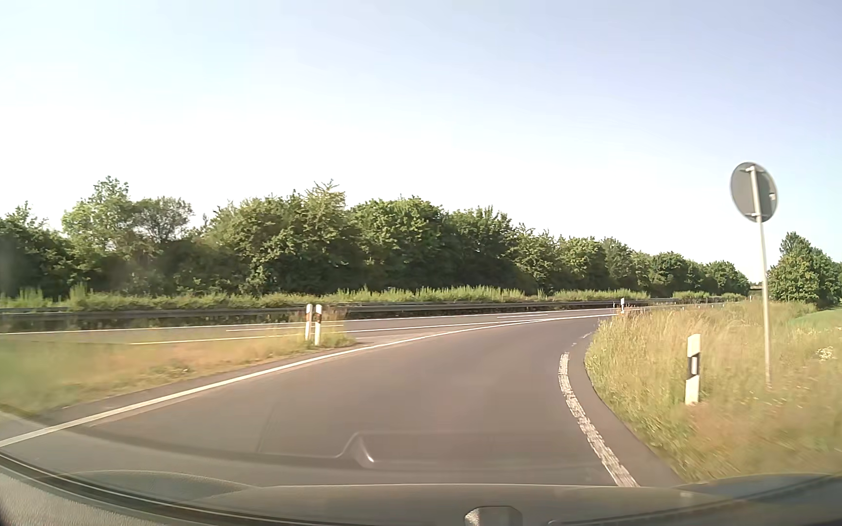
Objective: Follow the waypoints while adhering to traffic rules and regulations
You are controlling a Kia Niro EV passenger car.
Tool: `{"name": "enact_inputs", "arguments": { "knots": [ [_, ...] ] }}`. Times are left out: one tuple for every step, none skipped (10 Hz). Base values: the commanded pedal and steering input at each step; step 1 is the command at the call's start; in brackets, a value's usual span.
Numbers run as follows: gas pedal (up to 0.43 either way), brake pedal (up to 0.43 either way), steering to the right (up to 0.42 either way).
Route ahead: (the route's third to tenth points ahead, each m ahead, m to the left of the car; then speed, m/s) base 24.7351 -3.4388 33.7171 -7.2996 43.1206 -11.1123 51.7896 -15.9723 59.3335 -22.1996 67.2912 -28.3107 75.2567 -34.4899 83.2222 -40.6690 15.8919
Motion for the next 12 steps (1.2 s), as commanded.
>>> {"name": "enact_inputs", "arguments": {
  "knots": [
    [0.039,0.03,0.079],
    [0.039,0.03,0.08],
    [0.039,0.03,0.08],
    [0.039,0.03,0.082],
    [0.047,0.03,0.084],
    [0.059,0.03,0.085],
    [0.059,0.03,0.086],
    [0.067,0.03,0.088],
    [0.067,0.03,0.09],
    [0.079,0.03,0.091],
    [0.079,0.03,0.092],
    [0.087,0.03,0.092]
  ]
}}
